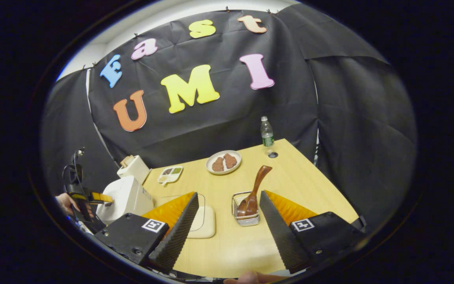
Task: Close the left gripper, press the button to open the rice cooker; take a wooden spoon from the chopstick holder with the right hand, scoop a spoonful of rice and pour it into the rice cooker, then put the wooden spoon back into the chopstick holder.
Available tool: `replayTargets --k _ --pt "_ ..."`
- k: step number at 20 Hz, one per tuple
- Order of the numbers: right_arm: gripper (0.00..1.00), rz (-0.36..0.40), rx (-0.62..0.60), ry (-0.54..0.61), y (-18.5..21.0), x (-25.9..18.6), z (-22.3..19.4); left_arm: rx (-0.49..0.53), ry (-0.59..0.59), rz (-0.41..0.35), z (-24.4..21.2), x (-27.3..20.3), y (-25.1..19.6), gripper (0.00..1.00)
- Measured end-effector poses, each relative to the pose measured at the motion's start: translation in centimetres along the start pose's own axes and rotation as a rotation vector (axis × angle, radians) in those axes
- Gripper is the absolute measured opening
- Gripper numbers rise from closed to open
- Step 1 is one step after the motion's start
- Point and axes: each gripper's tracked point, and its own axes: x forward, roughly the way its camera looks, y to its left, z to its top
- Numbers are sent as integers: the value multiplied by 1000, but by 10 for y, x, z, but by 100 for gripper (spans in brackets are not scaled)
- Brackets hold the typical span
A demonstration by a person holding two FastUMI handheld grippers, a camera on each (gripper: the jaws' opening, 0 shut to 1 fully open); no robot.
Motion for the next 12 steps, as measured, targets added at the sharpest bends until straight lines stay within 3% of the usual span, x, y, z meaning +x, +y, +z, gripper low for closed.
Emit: replayTargets --k 12 --pt "99 154 -69 54 19 31 5 5 -69 14 2 0 0 99"
